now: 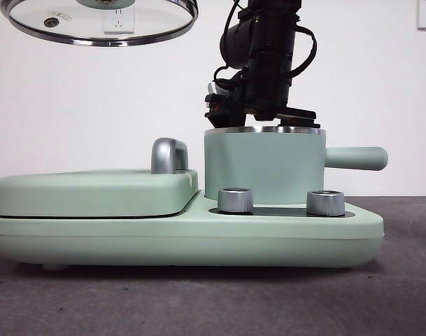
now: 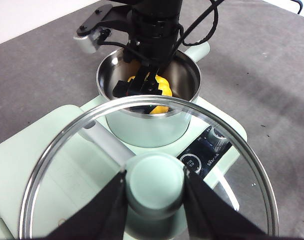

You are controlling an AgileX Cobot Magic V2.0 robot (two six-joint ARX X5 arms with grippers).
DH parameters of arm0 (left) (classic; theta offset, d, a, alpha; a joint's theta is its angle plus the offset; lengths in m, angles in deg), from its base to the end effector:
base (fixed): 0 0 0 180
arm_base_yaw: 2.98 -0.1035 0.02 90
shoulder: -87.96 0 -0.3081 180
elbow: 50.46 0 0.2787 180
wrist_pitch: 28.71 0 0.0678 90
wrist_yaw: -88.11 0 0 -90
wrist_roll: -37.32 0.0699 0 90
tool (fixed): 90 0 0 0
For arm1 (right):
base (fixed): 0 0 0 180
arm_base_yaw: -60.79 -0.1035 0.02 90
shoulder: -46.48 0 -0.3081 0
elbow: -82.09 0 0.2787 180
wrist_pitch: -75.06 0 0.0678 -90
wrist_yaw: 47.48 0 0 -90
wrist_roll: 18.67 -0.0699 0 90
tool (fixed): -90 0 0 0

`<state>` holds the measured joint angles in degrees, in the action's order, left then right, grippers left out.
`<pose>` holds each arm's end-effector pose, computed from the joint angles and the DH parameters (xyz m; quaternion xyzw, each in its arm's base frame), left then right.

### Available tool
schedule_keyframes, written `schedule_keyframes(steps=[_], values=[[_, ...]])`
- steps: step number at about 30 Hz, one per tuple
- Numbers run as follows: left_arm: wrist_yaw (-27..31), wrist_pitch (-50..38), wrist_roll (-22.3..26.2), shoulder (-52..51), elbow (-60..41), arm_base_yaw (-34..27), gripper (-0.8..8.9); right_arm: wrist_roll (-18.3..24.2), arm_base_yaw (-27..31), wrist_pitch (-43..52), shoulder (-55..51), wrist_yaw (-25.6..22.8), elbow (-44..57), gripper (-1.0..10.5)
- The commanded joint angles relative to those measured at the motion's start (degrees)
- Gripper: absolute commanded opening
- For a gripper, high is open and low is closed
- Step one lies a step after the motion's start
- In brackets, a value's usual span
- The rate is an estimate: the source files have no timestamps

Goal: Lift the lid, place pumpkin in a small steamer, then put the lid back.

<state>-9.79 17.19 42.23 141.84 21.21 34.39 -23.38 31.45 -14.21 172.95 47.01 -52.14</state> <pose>0.1727 -0.1440 0.3730 0.1001 0.2187 -0.3831 0.8919 0.4328 0.2496 0.2529 -0.1106 0.6461 0.1940 0.7299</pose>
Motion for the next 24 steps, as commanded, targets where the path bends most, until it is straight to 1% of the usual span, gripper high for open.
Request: schedule_keyframes(steps=[1,3,10,15,19,24], values=[[-0.4,-1.4,0.2,-0.3,0.8,0.5,0.06,-0.6,-0.5,-2.5,1.2,-0.1,-1.7,4.7],[-0.4,-1.4,0.2,-0.3,0.8,0.5,0.06,-0.7,-0.5,-2.6,1.2,-0.1,-1.7,5.0],[-0.4,-1.4,0.2,-0.3,0.8,0.5,0.06,-1.0,-0.5,-3.3,0.7,-0.1,-3.1,5.0],[-0.4,-1.4,0.2,-0.3,0.8,0.5,0.06,-1.2,-0.5,-4.2,-0.3,0.0,-6.7,5.0],[-0.4,-1.4,0.2,-0.3,0.8,0.5,0.06,-1.3,-0.5,-4.3,-2.4,-0.1,-10.6,5.0],[-0.4,-1.3,0.2,-0.3,0.8,0.5,0.06,-1.5,-0.3,-4.6,-7.6,-0.1,-11.0,5.0]])
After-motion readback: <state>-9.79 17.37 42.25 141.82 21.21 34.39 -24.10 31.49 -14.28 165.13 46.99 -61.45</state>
